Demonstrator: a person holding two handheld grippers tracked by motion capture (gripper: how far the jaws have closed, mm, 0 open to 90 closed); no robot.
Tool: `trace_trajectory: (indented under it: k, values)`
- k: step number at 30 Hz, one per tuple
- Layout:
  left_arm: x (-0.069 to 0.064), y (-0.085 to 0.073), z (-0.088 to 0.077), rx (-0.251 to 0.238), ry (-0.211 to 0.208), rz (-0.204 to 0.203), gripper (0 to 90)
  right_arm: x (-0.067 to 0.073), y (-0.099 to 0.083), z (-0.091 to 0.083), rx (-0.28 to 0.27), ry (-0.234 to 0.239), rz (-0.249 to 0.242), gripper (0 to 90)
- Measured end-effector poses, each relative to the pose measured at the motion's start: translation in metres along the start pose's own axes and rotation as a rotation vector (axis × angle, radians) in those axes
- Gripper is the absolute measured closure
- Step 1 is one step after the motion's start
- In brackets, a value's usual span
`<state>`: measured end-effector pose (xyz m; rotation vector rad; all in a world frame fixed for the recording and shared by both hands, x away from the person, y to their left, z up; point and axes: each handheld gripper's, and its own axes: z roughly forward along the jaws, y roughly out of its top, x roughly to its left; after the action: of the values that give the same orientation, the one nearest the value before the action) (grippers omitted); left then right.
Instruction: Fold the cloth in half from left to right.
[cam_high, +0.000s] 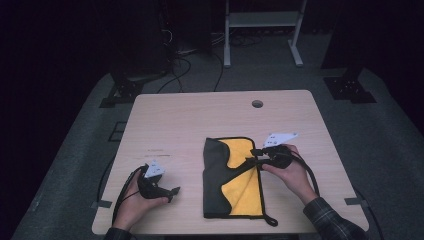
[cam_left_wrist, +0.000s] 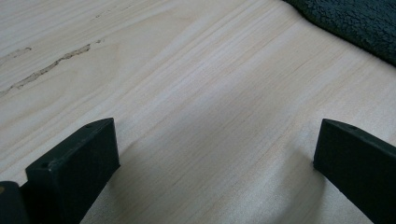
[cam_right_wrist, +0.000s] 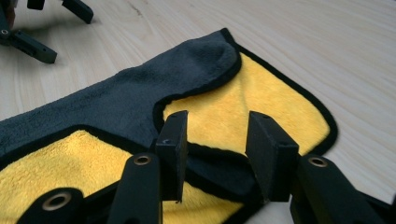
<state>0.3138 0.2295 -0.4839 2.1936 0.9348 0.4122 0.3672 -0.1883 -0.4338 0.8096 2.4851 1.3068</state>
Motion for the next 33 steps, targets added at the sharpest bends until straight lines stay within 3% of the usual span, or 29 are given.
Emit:
trace_trajectory:
  k: [16, 23, 33]
  values:
    - [0.000, 0.000, 0.000, -0.002, 0.000, 0.000, 0.0, 0.021, 0.007, 0.053, 0.049, 0.092, -0.012, 56.1]
    - [0.000, 0.000, 0.000, -0.002, 0.000, -0.001, 0.0, 0.028, 0.003, 0.075, 0.102, 0.098, -0.020, 55.6]
    - [0.000, 0.000, 0.000, -0.002, 0.002, -0.002, 0.0, 0.029, 0.003, 0.076, 0.097, 0.051, -0.047, 80.7]
